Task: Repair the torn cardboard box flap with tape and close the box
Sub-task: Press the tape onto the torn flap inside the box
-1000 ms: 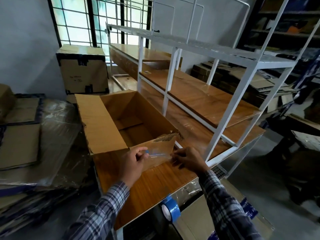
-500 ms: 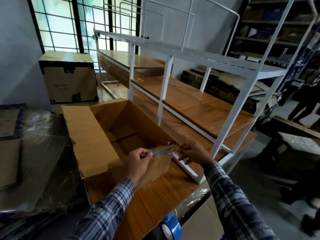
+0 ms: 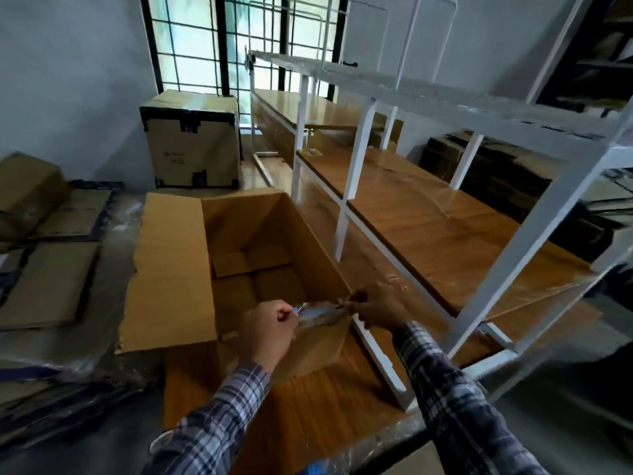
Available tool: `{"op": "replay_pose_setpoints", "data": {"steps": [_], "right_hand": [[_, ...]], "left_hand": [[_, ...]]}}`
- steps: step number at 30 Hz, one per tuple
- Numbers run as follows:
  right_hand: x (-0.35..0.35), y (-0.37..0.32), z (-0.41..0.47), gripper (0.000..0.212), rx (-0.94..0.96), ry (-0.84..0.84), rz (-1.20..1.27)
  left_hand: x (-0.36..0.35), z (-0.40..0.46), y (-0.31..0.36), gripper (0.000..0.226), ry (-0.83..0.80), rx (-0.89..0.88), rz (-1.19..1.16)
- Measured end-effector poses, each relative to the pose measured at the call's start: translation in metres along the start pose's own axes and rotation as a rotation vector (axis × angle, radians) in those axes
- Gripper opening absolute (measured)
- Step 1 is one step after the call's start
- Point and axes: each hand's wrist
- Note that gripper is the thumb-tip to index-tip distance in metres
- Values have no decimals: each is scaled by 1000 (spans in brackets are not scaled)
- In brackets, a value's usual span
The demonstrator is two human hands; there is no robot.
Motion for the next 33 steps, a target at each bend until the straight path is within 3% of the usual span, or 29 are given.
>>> {"op": "replay_pose_setpoints", "data": {"steps": [8, 21, 24, 29, 31, 33], "right_hand": [[-3, 19, 35, 10, 173, 33, -221], [-7, 23, 45, 10, 159, 8, -184], [-7, 24, 47, 13, 166, -4, -193], [-7, 23, 46, 11, 179, 5, -173], [-6, 21, 45, 10, 181, 4, -173], [-5, 20, 43, 8, 178, 4, -164]], "left_hand": [[-24, -9, 12, 5, 126, 93, 159], [-28, -9, 22, 13, 164, 122, 250], [-26, -5, 21, 6, 149, 133, 282], [-18, -7, 24, 20, 111, 156, 294], [-16, -12, 28, 22, 145, 105, 417], [-17, -17, 31, 23, 189, -61, 552]]}}
Point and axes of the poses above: each hand's wrist, its own z-axis towards the middle knuckle, its own x-axis out of the back of the hand, y = z × x, and after that the axes turned 3 degrees about x, right-handed
